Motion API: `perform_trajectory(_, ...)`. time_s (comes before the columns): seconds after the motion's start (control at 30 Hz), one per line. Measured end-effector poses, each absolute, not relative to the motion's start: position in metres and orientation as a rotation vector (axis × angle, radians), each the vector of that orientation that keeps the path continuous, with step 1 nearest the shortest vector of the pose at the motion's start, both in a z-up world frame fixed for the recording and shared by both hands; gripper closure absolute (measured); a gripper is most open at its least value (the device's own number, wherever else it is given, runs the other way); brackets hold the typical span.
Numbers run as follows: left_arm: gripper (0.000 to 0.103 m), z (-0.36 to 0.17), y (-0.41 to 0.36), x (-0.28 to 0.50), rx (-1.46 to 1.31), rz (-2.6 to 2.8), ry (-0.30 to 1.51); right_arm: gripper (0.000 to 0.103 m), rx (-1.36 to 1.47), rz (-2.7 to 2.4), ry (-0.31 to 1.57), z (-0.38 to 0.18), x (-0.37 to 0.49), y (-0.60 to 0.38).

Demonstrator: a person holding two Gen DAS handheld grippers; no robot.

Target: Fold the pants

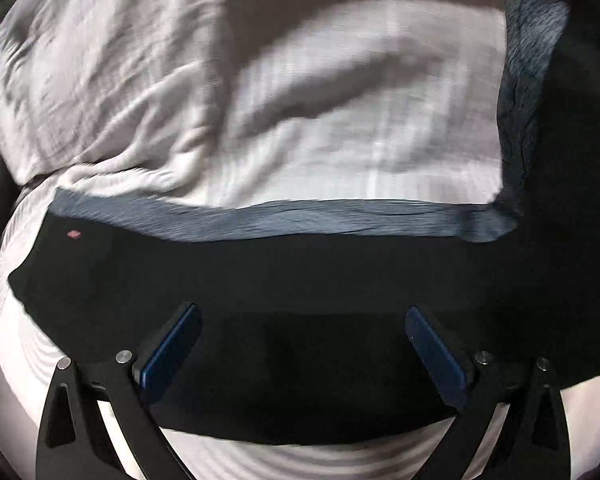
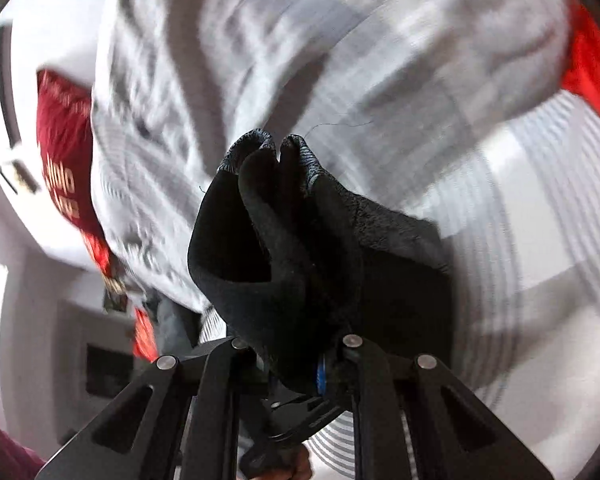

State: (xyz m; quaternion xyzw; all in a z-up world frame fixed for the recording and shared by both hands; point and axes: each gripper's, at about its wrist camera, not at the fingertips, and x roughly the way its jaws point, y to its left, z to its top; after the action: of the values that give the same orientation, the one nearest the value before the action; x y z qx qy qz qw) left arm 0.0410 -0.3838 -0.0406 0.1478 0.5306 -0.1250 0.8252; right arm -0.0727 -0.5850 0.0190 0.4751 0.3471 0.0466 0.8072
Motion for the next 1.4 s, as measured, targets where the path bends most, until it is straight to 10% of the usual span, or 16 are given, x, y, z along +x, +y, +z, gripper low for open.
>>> perform_trajectory(0.5, 0.000, -0.055, -0.204, 0.051, 0.246, -0.004, 1.202, 0.084, 0.584, 0.003, 1.125, -0.069, 0.022, -0.413)
perform_trajectory(0.83, 0.000, -0.054, -0.167, 0.061, 0.169, 0.041, 1.218, 0.024, 0.318, 0.072, 1.180, -0.050, 0.033, -0.360)
perform_trajectory(1.4, 0.000, -0.073, -0.253, 0.142, 0.131, -0.399, 1.335, 0.027, 0.173, 0.006, 1.151, -0.027, -0.003, -0.377)
